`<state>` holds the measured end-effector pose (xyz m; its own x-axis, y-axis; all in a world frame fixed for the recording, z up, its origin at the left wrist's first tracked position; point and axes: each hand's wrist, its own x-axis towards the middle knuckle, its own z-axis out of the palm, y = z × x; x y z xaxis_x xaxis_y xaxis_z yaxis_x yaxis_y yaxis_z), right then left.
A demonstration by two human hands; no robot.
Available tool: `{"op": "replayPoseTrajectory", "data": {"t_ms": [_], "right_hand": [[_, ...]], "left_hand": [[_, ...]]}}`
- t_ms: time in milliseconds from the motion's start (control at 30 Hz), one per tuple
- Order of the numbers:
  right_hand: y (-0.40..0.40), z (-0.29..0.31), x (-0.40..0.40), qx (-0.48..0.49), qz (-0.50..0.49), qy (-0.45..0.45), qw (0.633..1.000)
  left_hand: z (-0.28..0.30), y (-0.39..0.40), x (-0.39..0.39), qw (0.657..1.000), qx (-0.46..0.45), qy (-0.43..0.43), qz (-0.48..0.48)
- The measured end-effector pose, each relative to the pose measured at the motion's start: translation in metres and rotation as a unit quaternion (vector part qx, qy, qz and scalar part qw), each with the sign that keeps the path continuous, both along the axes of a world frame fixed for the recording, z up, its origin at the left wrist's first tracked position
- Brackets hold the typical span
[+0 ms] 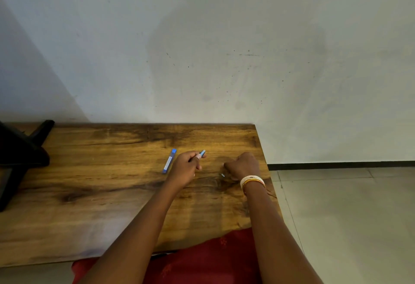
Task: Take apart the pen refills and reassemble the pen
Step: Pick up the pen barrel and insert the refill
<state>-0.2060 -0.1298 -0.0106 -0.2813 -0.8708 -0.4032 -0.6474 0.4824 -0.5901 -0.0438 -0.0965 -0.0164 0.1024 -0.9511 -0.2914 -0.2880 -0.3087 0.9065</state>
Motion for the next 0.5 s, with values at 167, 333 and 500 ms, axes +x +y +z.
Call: {"op": "replayPoseTrajectory", "data": {"t_ms": [167, 333, 500], "right_hand": [[0.003, 0.001, 0.007, 0.071, 0.052, 0.009, 0.996], [0.003, 0.002, 0.013, 0.047, 0.076, 0.028, 0.996], [0.002, 0.010, 0.020, 0.004, 0.026, -0.184, 0.982]], "left_hand": [[-0.002, 0.001, 0.001, 1.000, 0.001, -0.004, -0.003], [-0.002, 0.000, 0.003, 1.000, 0.001, -0.008, -0.009], [-0.002, -0.001, 0.007, 1.000, -0.009, 0.016, 0.002]]}}
